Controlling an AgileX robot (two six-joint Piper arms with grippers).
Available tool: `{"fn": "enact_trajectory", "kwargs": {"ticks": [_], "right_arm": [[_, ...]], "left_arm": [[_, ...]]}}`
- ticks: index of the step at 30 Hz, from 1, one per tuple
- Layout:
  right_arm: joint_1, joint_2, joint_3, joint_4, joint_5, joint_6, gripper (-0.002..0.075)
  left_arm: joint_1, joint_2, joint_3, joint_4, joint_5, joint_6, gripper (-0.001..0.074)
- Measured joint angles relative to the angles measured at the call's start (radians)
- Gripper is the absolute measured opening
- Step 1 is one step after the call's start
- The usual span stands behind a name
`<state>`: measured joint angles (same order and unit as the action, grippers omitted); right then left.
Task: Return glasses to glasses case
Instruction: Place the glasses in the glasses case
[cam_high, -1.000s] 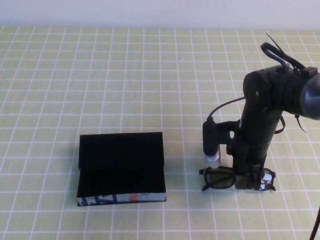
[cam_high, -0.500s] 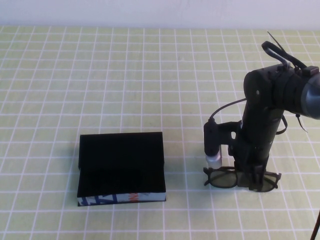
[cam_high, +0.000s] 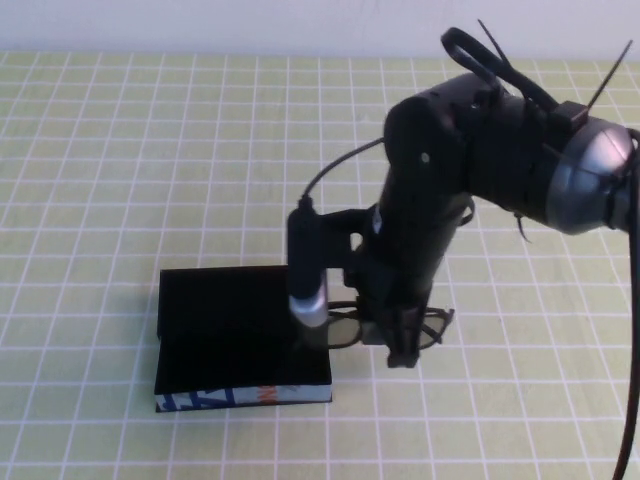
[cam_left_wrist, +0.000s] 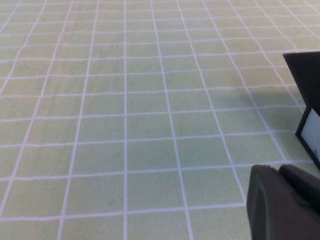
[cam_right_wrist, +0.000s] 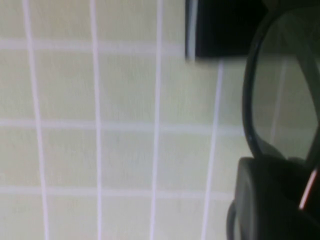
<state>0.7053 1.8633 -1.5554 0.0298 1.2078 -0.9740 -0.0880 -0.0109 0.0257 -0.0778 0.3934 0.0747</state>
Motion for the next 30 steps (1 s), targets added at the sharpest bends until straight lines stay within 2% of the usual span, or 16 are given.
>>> {"fn": "enact_trajectory", "kwargs": {"ticks": [6,13,30], "right_arm": [[0.131,0.084,-0.171,-0.011,0.010,0.050,0.0068],[0.206,0.225,-0.313,-0.030,0.012,0.079,0.0067],[0.226,0.334,-0.404,-0.060,0.018,0.098,0.0067]], "left_arm": [[0.000,0.000,0.000,0.000,0.000,0.000,-0.0004],[0.000,0.000,0.000,0.000,0.000,0.000,-0.0004],[0.000,0.000,0.000,0.000,0.000,0.000,-0.0004]]}}
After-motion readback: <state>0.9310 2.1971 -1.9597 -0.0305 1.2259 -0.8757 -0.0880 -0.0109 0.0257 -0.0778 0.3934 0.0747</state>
